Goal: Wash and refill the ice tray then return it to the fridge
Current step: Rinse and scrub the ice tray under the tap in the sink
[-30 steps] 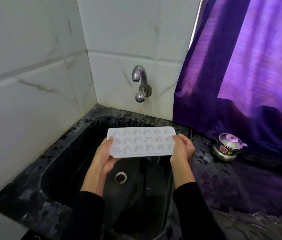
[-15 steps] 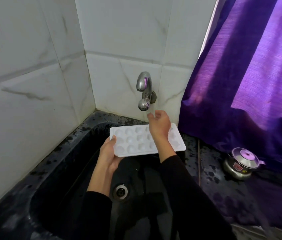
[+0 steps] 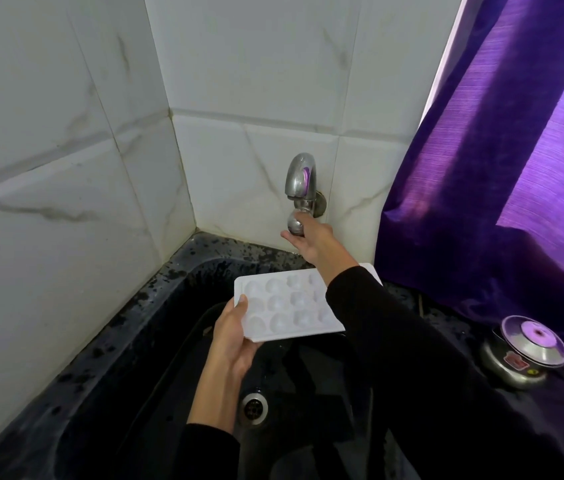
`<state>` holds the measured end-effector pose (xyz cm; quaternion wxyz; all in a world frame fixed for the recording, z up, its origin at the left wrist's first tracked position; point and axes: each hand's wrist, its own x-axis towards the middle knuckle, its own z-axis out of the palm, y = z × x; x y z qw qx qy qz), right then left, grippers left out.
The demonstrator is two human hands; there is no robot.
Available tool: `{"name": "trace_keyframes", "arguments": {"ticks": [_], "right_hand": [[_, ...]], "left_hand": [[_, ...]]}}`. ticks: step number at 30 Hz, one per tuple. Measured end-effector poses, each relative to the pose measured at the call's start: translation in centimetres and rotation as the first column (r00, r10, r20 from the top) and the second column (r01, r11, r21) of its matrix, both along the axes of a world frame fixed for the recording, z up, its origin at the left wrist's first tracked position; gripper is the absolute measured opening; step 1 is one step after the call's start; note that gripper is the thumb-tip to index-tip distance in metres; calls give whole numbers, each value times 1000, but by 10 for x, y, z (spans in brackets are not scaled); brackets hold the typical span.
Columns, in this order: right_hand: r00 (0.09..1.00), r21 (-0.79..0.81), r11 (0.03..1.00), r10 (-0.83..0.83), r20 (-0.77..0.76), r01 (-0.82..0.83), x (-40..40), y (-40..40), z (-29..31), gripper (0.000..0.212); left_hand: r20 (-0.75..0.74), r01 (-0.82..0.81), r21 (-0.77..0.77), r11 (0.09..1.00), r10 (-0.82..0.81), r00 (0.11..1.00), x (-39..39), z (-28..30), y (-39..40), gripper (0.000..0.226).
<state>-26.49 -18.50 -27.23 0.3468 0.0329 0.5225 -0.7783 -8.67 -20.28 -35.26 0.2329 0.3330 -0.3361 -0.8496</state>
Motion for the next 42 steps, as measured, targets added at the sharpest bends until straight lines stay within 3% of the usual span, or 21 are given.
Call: {"name": "trace_keyframes", "arguments": {"ticks": [8,14,19,32,38,40,42], "right_hand": [[997,118,992,-36,-66,44,-9,-6,-14,47],[985,235,965,-78,-151,113,-7,-7,-8,32],[968,288,943,-99,-231,165,-6,-8,-7,35],[928,473,859,-4,-372,194,-7,-13,-9,36],[833,647,744,248,-495,163,0,0,-10,40],[726,742,636,405,-556,213,13,9,-25,63],[556,810,510,599,-575,288,34,20,-42,83]], "left_hand": [[11,8,15,1000,-8,1000,-1,-3,2,30],[4,0,28,1000,0,1000,-4,-2,0,27],[2,-11,28,1000,11,1000,-6,0,-1,25],[8,-19,-3,1000,19,1000,-4,0,-2,23],[-4,-19,6,1000,19,1000,-9,-2,-2,22],[-1,-23,12,1000,23,1000,-13,-4,-2,23],[-3,-22,18,1000,22,1000,-16,-6,0,26]]}}
